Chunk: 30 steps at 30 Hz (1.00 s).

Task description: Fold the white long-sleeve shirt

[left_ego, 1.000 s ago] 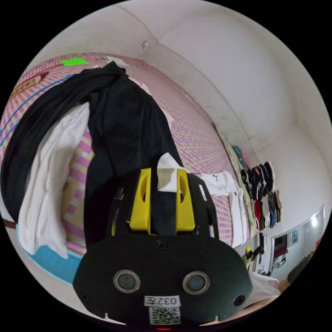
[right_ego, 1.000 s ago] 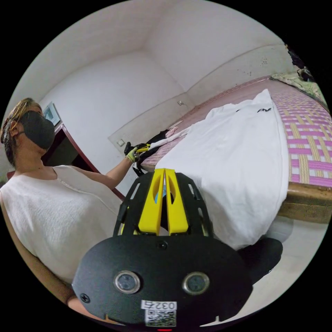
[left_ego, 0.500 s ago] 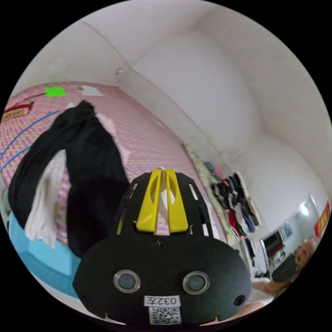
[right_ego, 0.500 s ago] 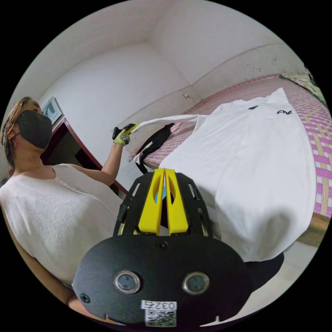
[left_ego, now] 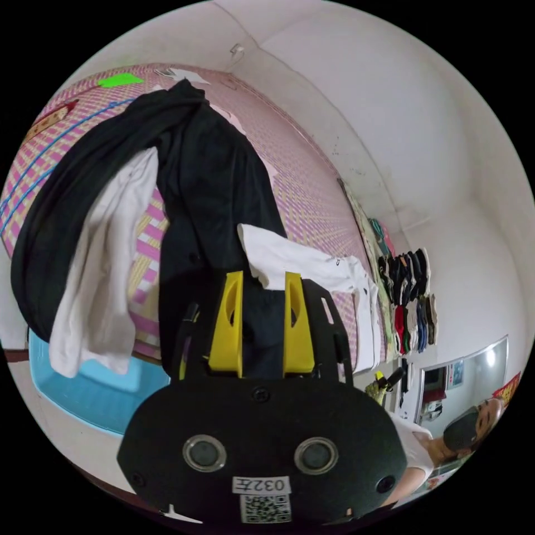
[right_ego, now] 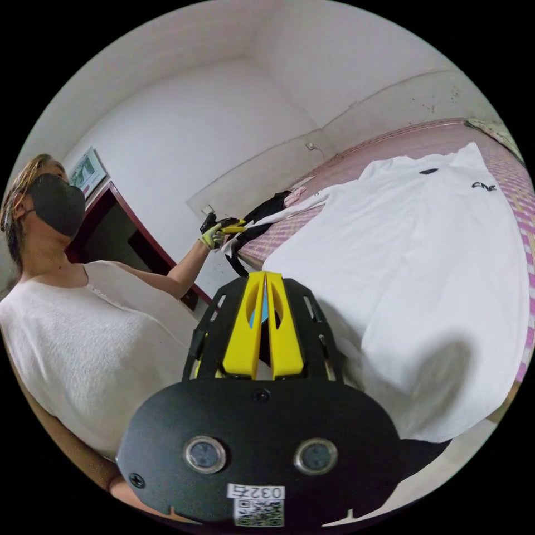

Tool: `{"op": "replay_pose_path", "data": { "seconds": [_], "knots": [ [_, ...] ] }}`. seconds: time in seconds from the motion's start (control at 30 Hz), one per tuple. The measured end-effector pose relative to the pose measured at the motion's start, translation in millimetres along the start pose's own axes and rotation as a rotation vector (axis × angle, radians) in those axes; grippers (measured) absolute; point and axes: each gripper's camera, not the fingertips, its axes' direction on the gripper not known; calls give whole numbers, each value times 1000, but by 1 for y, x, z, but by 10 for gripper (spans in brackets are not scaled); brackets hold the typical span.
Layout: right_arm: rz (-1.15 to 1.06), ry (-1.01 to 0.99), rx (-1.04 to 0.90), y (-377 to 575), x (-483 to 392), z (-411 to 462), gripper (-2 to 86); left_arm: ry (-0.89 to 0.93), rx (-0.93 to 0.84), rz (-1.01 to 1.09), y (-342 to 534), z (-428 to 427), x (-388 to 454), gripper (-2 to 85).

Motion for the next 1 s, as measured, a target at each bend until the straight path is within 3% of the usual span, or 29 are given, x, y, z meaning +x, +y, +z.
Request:
{"op": "replay_pose_path", "data": {
  "seconds": [0.23, 0.43, 0.63, 0.77, 0.9, 1.0],
  "knots": [
    [-89, -42, -43, -18, -31, 41, -5, -48, -74, 3, -12, 27, 2, -7],
    [-305, 21, -198, -88, -90, 116, 40, 211, 56, 109, 7, 5, 35, -17],
    [-459, 162, -239, -185, -146, 252, 100, 215, 11, 264, -4, 5, 112, -17],
    [-488, 422, -246, -236, -171, 356, 135, 182, -59, 366, -12, 23, 166, -17],
    [-431, 437, -247, -266, -173, 406, 126, 149, -123, 441, -11, 45, 200, -16],
    [-392, 406, -242, -286, -171, 419, 54, 174, -108, 457, -7, 54, 210, -11]
  ]
}}
